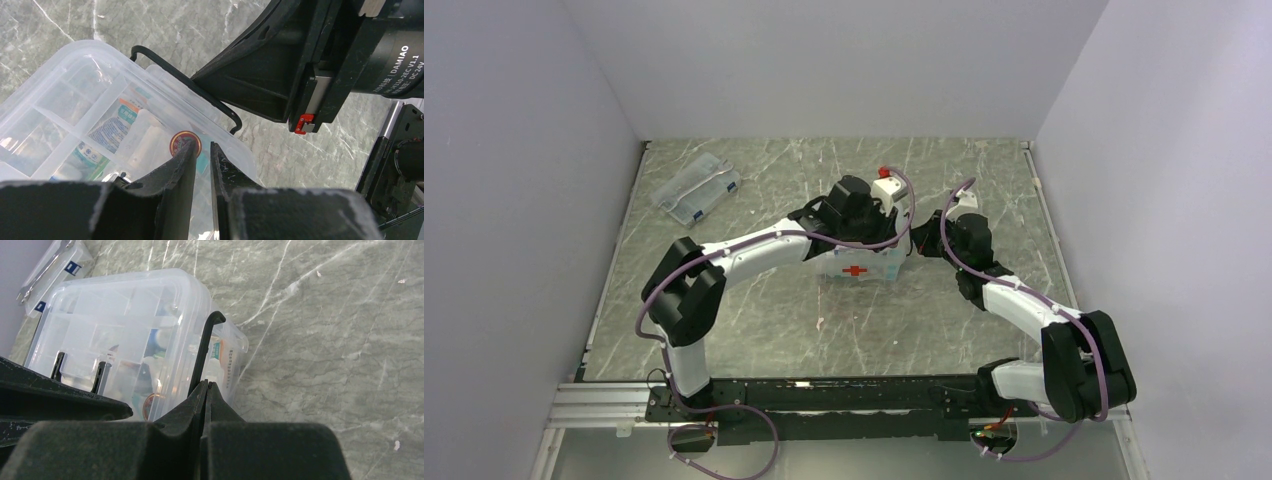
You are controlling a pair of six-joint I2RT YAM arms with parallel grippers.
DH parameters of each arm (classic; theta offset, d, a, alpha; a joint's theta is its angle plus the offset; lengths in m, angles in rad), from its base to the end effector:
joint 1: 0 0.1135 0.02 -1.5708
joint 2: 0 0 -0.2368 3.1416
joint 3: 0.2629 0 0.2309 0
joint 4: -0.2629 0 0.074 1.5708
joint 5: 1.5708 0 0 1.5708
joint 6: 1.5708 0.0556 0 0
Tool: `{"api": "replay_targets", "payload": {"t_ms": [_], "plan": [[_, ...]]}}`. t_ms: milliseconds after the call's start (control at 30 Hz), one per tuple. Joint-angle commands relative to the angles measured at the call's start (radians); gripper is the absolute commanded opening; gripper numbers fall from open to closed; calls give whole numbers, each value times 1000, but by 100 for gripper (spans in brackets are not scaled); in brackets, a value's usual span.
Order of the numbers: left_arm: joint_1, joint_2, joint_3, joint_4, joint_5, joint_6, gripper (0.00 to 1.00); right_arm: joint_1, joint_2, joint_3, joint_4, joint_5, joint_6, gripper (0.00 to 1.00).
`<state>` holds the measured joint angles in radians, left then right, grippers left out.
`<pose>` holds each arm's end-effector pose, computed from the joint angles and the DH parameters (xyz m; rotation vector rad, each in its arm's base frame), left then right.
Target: Organize the medicine kit
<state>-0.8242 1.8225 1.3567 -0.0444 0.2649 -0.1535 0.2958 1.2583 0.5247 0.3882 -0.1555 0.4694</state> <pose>0.2722 -0.3156 0.2340 0.8759 1.9972 -0.8544 0.2599 0.0882 0.1905 0.0632 1.9675 0.6579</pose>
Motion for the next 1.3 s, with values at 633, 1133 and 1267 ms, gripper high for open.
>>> {"api": "replay_targets", "payload": {"t_ms": [633,1133,1267], "plan": [[-16,70,15,-207,4,0,23,51,-53,94,44,-25,-38,0],[-14,67,13,-212,2,2,23,75,-38,108,37,-18,-45,0],[-15,67,10,-209,1,3,23,85,-46,109,37,-9,-50,0]]}}
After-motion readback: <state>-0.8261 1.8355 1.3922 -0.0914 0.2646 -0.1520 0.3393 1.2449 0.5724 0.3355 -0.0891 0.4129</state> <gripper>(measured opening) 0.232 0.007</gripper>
